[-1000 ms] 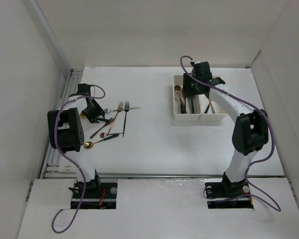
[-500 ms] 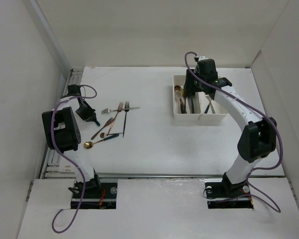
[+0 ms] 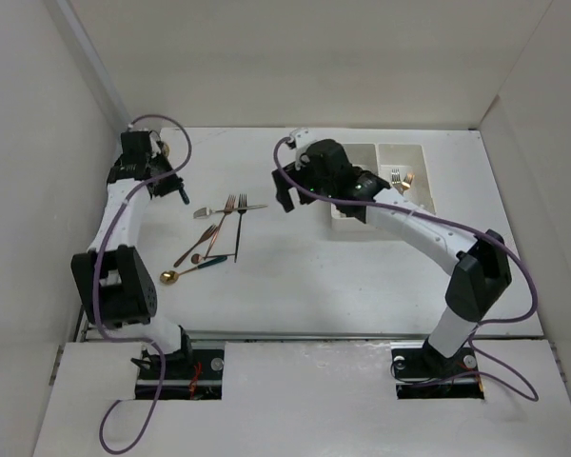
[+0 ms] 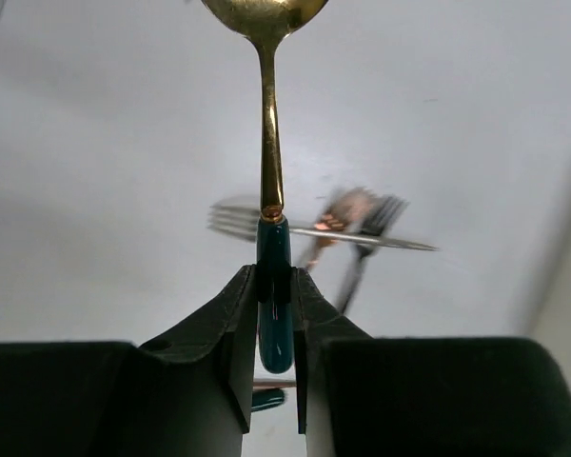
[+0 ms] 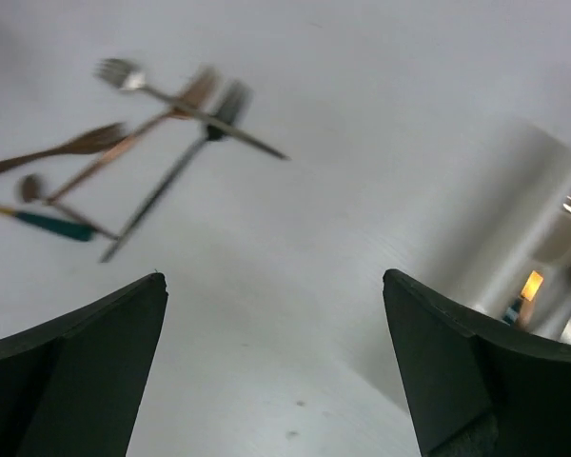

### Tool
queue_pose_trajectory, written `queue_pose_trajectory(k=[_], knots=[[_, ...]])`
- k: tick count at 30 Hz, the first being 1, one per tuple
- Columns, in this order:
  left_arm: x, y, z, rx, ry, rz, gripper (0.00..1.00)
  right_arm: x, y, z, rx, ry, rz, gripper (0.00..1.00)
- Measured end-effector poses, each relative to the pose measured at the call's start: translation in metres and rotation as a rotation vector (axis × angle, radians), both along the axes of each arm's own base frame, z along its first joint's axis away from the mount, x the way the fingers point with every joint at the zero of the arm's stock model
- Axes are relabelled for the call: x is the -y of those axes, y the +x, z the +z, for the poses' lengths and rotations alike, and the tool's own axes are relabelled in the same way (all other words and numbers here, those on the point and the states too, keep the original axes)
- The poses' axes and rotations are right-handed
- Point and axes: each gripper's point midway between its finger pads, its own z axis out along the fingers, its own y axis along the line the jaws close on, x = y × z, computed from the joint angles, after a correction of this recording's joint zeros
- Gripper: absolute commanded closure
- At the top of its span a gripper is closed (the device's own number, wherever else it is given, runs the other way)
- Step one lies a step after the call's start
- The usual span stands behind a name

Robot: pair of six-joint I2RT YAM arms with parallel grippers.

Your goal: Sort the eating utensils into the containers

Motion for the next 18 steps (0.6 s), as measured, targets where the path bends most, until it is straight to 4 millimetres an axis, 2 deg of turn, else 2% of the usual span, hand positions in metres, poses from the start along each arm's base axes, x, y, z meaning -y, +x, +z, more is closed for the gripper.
queue_pose_trajectory(k=[3, 4, 6, 9, 11, 15, 17, 18], knots=[[0.038, 0.003, 0.069, 0.198, 0.009, -0.111, 1.00, -0.053, -0.029, 0.021, 0.027, 0.110, 0.161, 0.00], [0.051, 0.001, 0.087, 0.247, 0.005, -0.147, 1.00, -0.068, -0.036, 0.030, 0.030, 0.162, 0.200, 0.00], [0.076, -0.004, 0.110, 0.311, -0.009, -0.211, 1.00, -0.089, -0.043, 0.052, 0.031, 0.263, 0.264, 0.00], [0.105, -0.015, 0.123, 0.340, -0.038, -0.290, 1.00, -0.117, -0.038, 0.087, 0.059, 0.390, 0.324, 0.00], [0.116, -0.020, 0.123, 0.336, -0.057, -0.322, 1.00, -0.129, -0.035, 0.099, 0.068, 0.448, 0.351, 0.00], [0.119, -0.026, 0.123, 0.322, -0.068, -0.335, 1.00, -0.147, -0.042, 0.096, 0.028, 0.511, 0.394, 0.10], [0.120, -0.030, 0.128, 0.330, -0.075, -0.340, 1.00, -0.156, -0.044, 0.089, 0.006, 0.526, 0.407, 0.18], [0.120, -0.032, 0.131, 0.337, -0.080, -0.342, 1.00, -0.159, -0.045, 0.084, -0.012, 0.531, 0.412, 0.18]])
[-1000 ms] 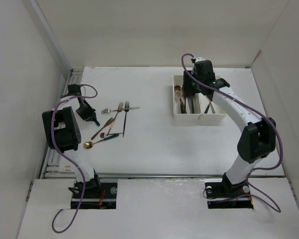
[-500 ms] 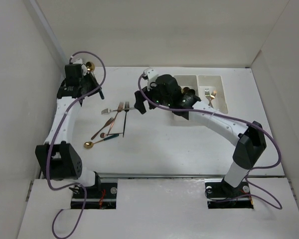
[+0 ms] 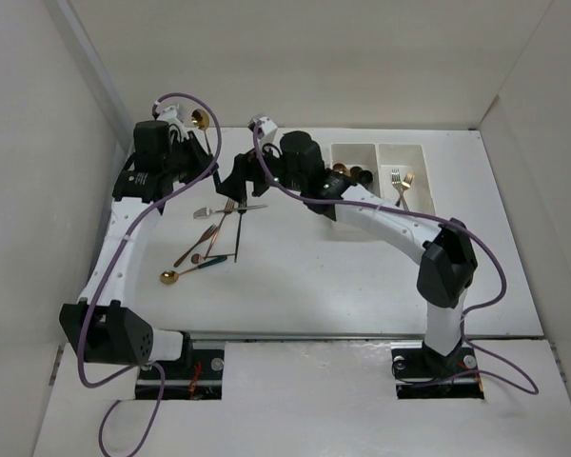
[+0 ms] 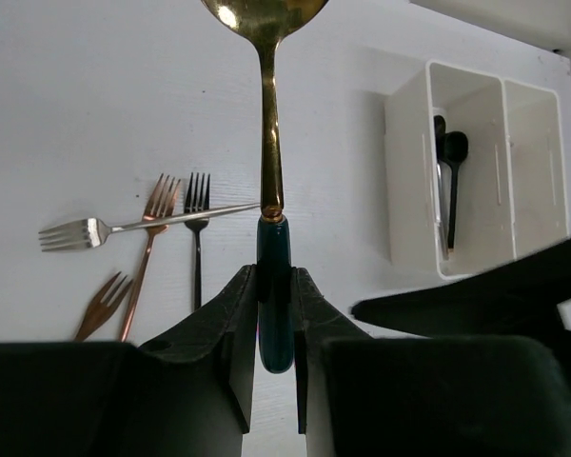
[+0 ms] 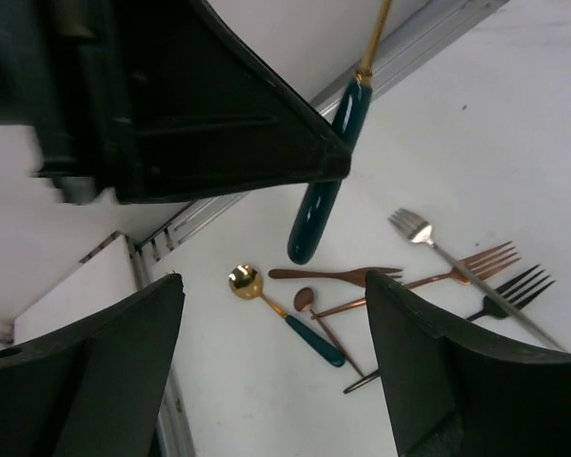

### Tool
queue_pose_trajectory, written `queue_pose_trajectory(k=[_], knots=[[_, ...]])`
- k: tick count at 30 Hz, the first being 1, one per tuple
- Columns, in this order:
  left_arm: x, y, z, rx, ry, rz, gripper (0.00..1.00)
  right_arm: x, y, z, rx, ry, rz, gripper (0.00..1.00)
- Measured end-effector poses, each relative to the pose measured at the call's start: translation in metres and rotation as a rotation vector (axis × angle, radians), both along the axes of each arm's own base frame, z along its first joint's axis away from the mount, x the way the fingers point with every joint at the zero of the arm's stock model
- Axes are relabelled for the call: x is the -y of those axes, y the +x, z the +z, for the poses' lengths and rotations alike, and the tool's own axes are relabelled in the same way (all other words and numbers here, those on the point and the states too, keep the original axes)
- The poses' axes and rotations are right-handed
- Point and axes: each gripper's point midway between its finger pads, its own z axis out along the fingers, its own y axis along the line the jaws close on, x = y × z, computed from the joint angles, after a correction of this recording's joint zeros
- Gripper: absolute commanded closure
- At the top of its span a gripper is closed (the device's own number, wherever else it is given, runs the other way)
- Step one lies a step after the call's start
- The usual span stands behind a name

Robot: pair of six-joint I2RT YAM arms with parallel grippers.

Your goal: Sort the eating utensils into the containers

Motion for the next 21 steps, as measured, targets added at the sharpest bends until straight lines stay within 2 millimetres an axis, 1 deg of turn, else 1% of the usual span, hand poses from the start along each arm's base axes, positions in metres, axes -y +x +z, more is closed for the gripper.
queue_pose_trajectory(k=[2, 5, 7, 9, 12, 16, 17, 19, 20, 21], knots=[[0.002, -0.005, 0.008, 0.017, -0.013, -0.012, 1.00, -0.009, -0.002, -0.015, -0.042, -0.003, 0.022, 0.20], [0.005, -0.011, 0.018, 0.039, -0.033, -0.027, 1.00, -0.015, -0.003, -0.032, -0.084, -0.015, 0.027, 0.21], [0.008, -0.014, 0.021, 0.047, -0.045, -0.035, 1.00, -0.017, -0.002, -0.039, -0.110, -0.017, 0.022, 0.21], [0.009, -0.016, 0.020, 0.044, -0.053, -0.041, 1.00, -0.019, -0.001, -0.039, -0.120, -0.006, 0.018, 0.21], [0.010, -0.021, 0.012, 0.024, -0.059, -0.047, 1.00, -0.021, 0.001, -0.034, -0.122, 0.021, 0.013, 0.24], [0.011, -0.023, 0.001, -0.004, -0.064, -0.045, 1.00, -0.024, 0.006, -0.033, -0.122, 0.036, -0.003, 0.34], [0.011, -0.024, 0.000, -0.007, -0.065, -0.045, 1.00, -0.025, 0.007, -0.035, -0.124, 0.036, -0.008, 0.42], [0.011, -0.024, 0.001, -0.007, -0.068, -0.044, 1.00, -0.028, 0.011, -0.039, -0.131, 0.036, -0.016, 0.50], [0.011, -0.024, 0.001, -0.006, -0.067, -0.044, 1.00, -0.030, 0.013, -0.042, -0.137, 0.036, -0.019, 0.57], [0.011, -0.023, 0.001, -0.005, -0.067, -0.043, 1.00, -0.032, 0.015, -0.044, -0.140, 0.038, -0.019, 0.62]])
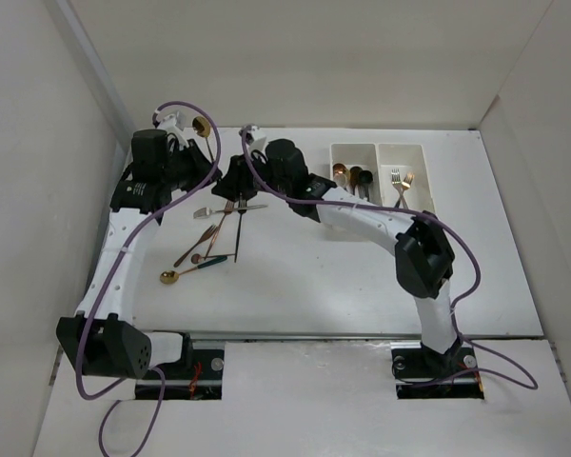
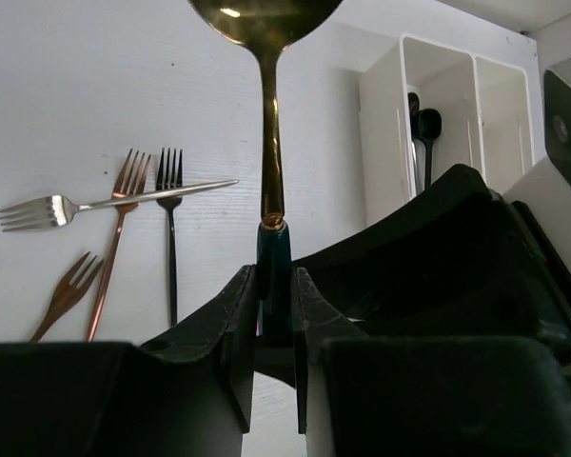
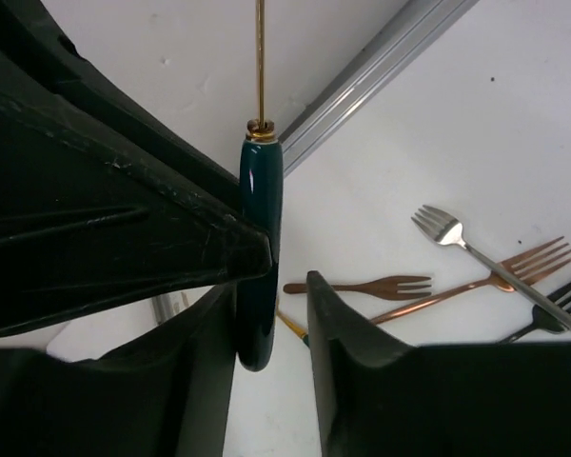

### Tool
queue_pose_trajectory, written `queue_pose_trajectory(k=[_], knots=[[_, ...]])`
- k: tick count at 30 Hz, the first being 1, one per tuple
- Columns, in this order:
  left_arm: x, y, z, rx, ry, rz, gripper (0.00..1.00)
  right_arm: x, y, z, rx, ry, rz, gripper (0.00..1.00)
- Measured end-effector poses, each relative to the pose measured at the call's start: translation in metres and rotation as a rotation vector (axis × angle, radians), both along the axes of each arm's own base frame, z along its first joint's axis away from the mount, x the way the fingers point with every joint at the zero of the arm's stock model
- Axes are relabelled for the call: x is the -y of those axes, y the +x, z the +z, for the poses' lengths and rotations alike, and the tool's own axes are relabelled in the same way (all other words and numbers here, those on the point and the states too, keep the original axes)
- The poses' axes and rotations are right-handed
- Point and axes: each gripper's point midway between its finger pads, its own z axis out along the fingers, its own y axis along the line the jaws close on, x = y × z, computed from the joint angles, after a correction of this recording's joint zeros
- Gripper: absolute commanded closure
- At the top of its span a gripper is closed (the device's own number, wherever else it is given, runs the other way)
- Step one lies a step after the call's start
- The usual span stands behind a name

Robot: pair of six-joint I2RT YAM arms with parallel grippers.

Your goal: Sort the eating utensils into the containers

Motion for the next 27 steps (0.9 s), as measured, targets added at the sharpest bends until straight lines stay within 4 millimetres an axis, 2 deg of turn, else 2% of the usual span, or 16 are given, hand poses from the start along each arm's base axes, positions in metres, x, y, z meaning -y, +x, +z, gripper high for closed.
queue_pose_trajectory(k=[2, 3, 4, 6, 8, 9, 10, 13, 14, 16, 19, 20, 21, 22, 24, 27], knots=[[0.000, 0.000, -0.001, 0.001, 0.002, 0.001, 1.00, -0.004, 0.002, -0.003, -0.007, 0.006, 0.006, 0.74], [0.000, 0.001, -0.001, 0.001, 0.000, 0.001, 1.00, -0.006, 0.002, -0.002, -0.008, 0.010, 0.009, 0.88], [-0.001, 0.001, -0.001, 0.002, 0.001, 0.003, 1.00, -0.008, 0.001, -0.002, -0.012, 0.015, 0.010, 0.98], [-0.002, 0.002, -0.002, 0.004, 0.002, 0.007, 1.00, -0.009, 0.002, -0.002, -0.012, 0.018, 0.003, 1.00], [-0.002, 0.003, -0.003, 0.009, 0.001, 0.007, 0.80, -0.008, 0.004, -0.002, -0.011, 0.016, -0.010, 1.00], [-0.002, 0.004, -0.004, 0.013, 0.004, 0.006, 0.50, -0.008, 0.005, -0.004, -0.011, 0.015, -0.015, 1.00], [-0.002, 0.004, -0.005, 0.012, 0.006, 0.004, 0.37, -0.007, 0.006, -0.005, -0.006, 0.017, -0.025, 1.00], [-0.005, 0.005, -0.010, 0.007, 0.017, 0.011, 0.13, 0.002, 0.010, -0.018, -0.017, -0.010, -0.060, 1.00], [-0.005, 0.004, -0.012, 0.002, 0.023, 0.008, 0.09, 0.007, 0.012, -0.024, -0.025, -0.021, -0.073, 1.00], [-0.007, 0.006, -0.016, -0.002, 0.045, 0.003, 0.08, 0.022, 0.019, -0.035, -0.035, -0.040, -0.103, 1.00], [-0.013, 0.012, -0.030, -0.023, 0.112, -0.002, 0.11, 0.065, 0.037, -0.051, -0.066, -0.078, -0.192, 1.00], [-0.017, 0.015, -0.036, -0.030, 0.153, -0.002, 0.17, 0.085, 0.044, -0.054, -0.074, -0.089, -0.234, 1.00], [-0.020, 0.019, -0.041, -0.039, 0.175, -0.003, 0.18, 0.109, 0.051, -0.057, -0.086, -0.102, -0.281, 1.00], [-0.024, 0.021, -0.046, -0.045, 0.210, -0.004, 0.26, 0.133, 0.059, -0.057, -0.090, -0.111, -0.329, 1.00], [-0.034, 0.026, -0.062, -0.067, 0.290, -0.008, 0.36, 0.180, 0.074, -0.055, -0.099, -0.129, -0.425, 1.00], [-0.057, 0.025, -0.095, -0.128, 0.404, -0.010, 0.51, 0.255, 0.094, -0.052, -0.099, -0.177, -0.590, 1.00]])
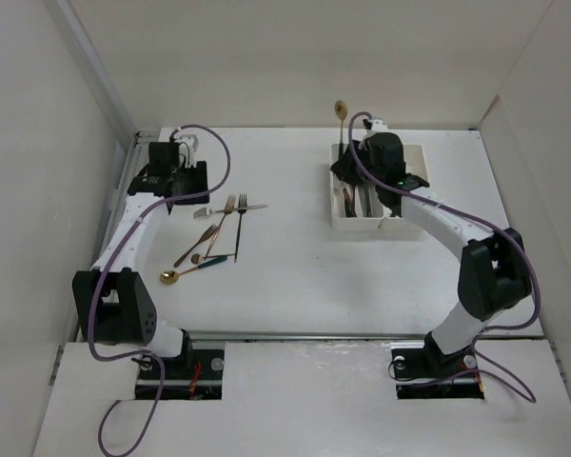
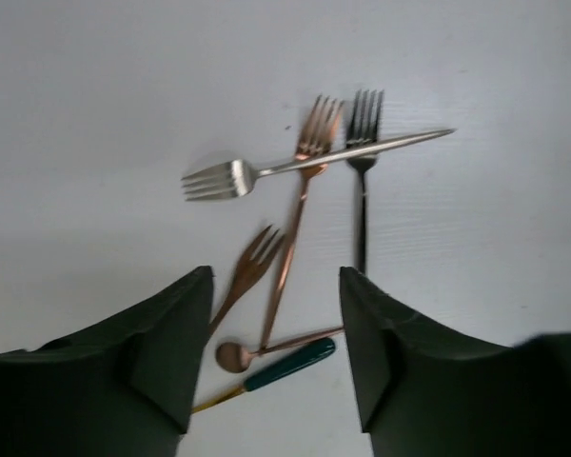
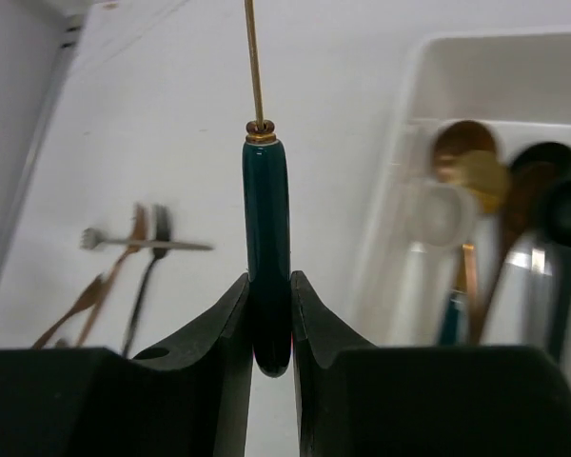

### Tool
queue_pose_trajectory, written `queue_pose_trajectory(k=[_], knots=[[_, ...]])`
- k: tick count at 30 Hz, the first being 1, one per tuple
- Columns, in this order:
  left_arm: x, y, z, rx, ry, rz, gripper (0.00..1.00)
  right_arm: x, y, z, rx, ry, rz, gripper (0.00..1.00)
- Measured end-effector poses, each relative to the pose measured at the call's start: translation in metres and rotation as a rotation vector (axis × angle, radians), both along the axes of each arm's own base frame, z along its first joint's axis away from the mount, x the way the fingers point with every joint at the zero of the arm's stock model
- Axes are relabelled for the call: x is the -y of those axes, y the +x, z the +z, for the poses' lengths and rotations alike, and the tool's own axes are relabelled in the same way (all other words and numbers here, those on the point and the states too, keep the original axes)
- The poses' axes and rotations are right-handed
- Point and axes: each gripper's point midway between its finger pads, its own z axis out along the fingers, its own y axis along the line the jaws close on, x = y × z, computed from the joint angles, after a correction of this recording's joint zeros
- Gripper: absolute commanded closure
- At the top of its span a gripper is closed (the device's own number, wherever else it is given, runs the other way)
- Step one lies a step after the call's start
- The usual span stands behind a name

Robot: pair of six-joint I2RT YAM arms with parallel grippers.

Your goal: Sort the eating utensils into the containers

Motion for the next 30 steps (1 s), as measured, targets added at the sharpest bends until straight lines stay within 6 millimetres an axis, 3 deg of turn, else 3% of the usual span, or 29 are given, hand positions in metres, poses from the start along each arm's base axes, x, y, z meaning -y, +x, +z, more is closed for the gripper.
queue_pose_trajectory(k=[2, 4, 9, 12, 14, 15, 16, 17, 18, 21, 26, 30], knots=[[-0.016, -0.005, -0.025, -0.057, 0.056, 0.005, 0.56, 0.031, 0.004, -0.004, -0.016, -0.038, -0.070, 1.00], [-0.028, -0.014, -0.053, -0.129, 0.104, -0.004, 0.56, 0.050, 0.004, -0.016, -0.044, -0.072, -0.109, 1.00], [-0.046, -0.046, -0.118, -0.298, 0.252, -0.123, 0.52, 0.074, -0.018, -0.071, -0.191, -0.157, -0.128, 1.00], [-0.055, -0.056, -0.142, -0.369, 0.326, -0.190, 0.50, 0.080, -0.023, -0.090, -0.250, -0.182, -0.126, 1.00], [-0.059, -0.057, -0.150, -0.392, 0.358, -0.217, 0.50, 0.082, -0.023, -0.100, -0.276, -0.188, -0.126, 1.00], [-0.061, -0.056, -0.153, -0.394, 0.373, -0.226, 0.50, 0.083, -0.024, -0.105, -0.290, -0.192, -0.126, 0.94], [-0.063, -0.054, -0.156, -0.396, 0.388, -0.235, 0.50, 0.084, -0.024, -0.109, -0.303, -0.195, -0.127, 0.70], [-0.064, -0.054, -0.157, -0.399, 0.394, -0.238, 0.50, 0.085, -0.025, -0.114, -0.315, -0.198, -0.128, 0.70], [-0.065, -0.052, -0.160, -0.400, 0.401, -0.244, 0.50, 0.086, -0.026, -0.118, -0.330, -0.206, -0.127, 0.50], [-0.066, -0.050, -0.163, -0.400, 0.415, -0.263, 0.50, 0.087, -0.026, -0.124, -0.368, -0.224, -0.121, 0.41], [-0.069, -0.044, -0.166, -0.396, 0.438, -0.273, 0.53, 0.086, -0.019, -0.116, -0.362, -0.240, -0.112, 0.40], [-0.071, -0.040, -0.167, -0.400, 0.450, -0.286, 0.66, 0.086, -0.017, -0.108, -0.343, -0.242, -0.112, 0.40]])
